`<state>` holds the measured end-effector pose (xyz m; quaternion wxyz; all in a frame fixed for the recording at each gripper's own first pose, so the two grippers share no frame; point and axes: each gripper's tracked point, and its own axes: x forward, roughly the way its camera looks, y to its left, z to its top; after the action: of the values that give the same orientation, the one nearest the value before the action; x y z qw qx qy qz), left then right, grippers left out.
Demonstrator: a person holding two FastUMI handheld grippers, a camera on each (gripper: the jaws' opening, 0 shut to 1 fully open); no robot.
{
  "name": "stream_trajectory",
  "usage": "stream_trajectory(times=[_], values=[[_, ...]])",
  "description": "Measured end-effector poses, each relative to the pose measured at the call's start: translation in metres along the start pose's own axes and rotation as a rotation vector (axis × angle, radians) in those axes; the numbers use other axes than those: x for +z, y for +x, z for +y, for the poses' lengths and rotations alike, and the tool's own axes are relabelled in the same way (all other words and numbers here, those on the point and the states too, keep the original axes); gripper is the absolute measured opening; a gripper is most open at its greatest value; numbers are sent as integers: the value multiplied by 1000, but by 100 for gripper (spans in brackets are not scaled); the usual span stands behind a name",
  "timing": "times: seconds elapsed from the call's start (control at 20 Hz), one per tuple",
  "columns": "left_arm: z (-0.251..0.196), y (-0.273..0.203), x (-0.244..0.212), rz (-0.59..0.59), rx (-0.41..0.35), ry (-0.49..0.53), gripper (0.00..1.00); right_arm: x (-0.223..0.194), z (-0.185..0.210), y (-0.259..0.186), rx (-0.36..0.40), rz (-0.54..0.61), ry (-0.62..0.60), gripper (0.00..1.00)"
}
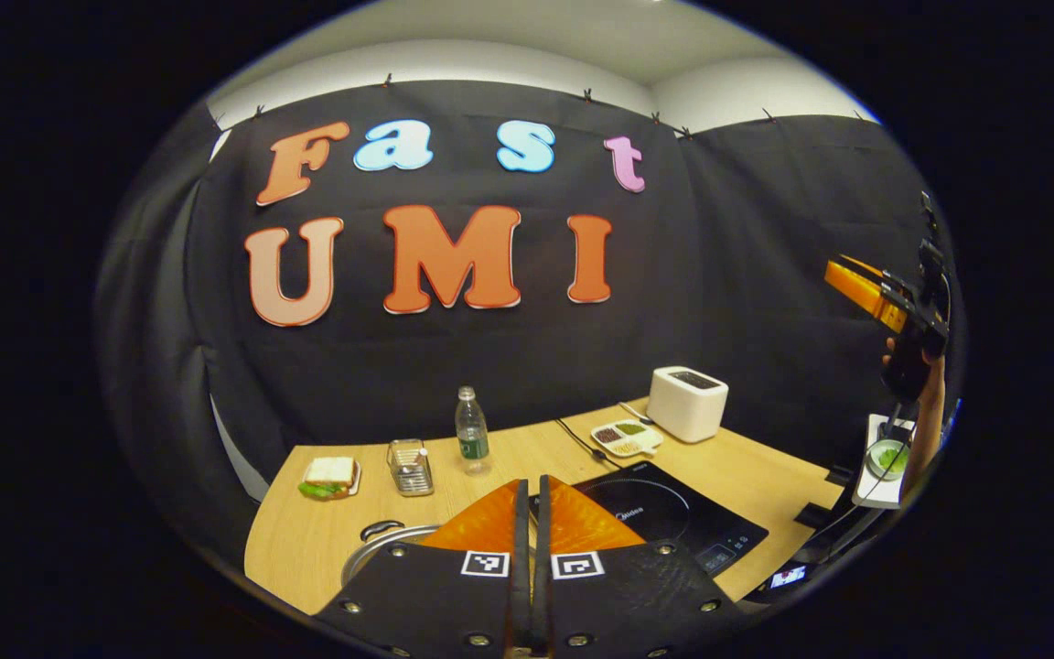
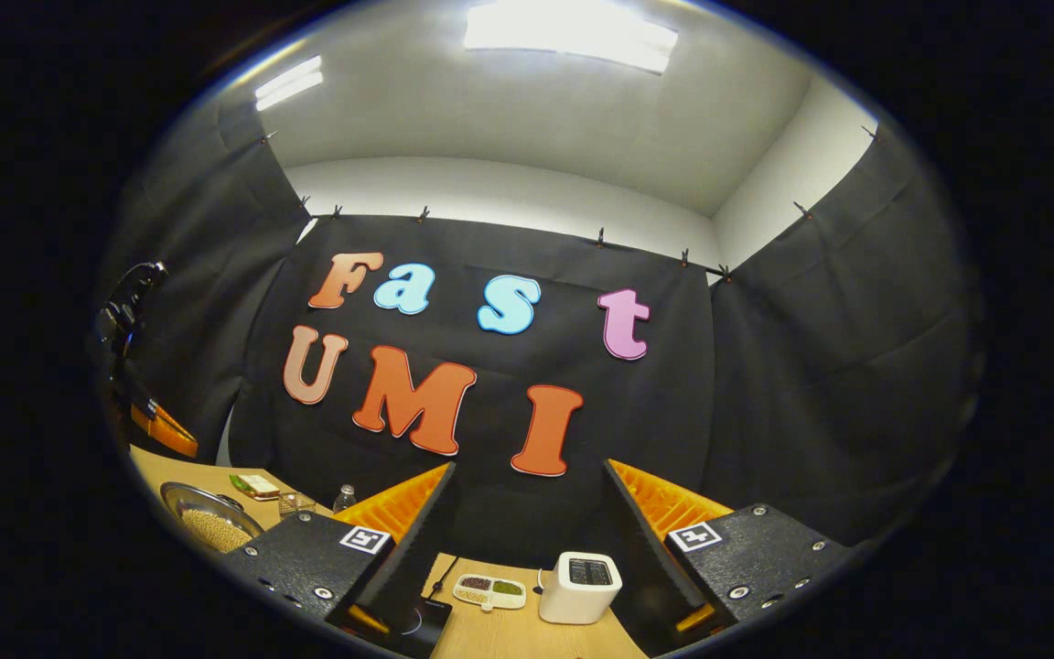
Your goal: First push the handle of the pot to place it horizontally, then grasp the pot with both hands and set it on the induction cooktop.
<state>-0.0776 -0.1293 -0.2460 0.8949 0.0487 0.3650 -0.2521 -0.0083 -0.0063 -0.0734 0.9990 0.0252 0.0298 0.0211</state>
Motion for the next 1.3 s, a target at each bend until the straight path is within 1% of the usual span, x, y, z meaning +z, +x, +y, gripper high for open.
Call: stream_trajectory(times=[0.15, 0.25, 0.45, 0.6, 0.85, 1.05, 1.3], values=[[-14, 0, -31, 120, -58, 14, 2, -4, -4, -2, -4, 2, 1, 95], [-24, -2, -54, 189, -97, 46, 2, -5, -5, -3, -5, -2, 4, 95], [-28, -11, -94, 317, -104, 139, 2, -11, -7, -2, -7, 7, 14, 95], [-38, -13, -122, 378, -137, 136, 2, -15, -6, -1, -8, 7, 24, 95], [-43, -34, -159, 493, -162, 136, 2, -21, 3, 0, 4, 17, 27, 95], [-31, -55, -188, 608, -155, 152, 3, -24, 7, 3, 2, 25, 27, 95], [-22, -71, -215, 678, -143, 137, 3, -27, 13, 7, 5, 29, 38, 95]])
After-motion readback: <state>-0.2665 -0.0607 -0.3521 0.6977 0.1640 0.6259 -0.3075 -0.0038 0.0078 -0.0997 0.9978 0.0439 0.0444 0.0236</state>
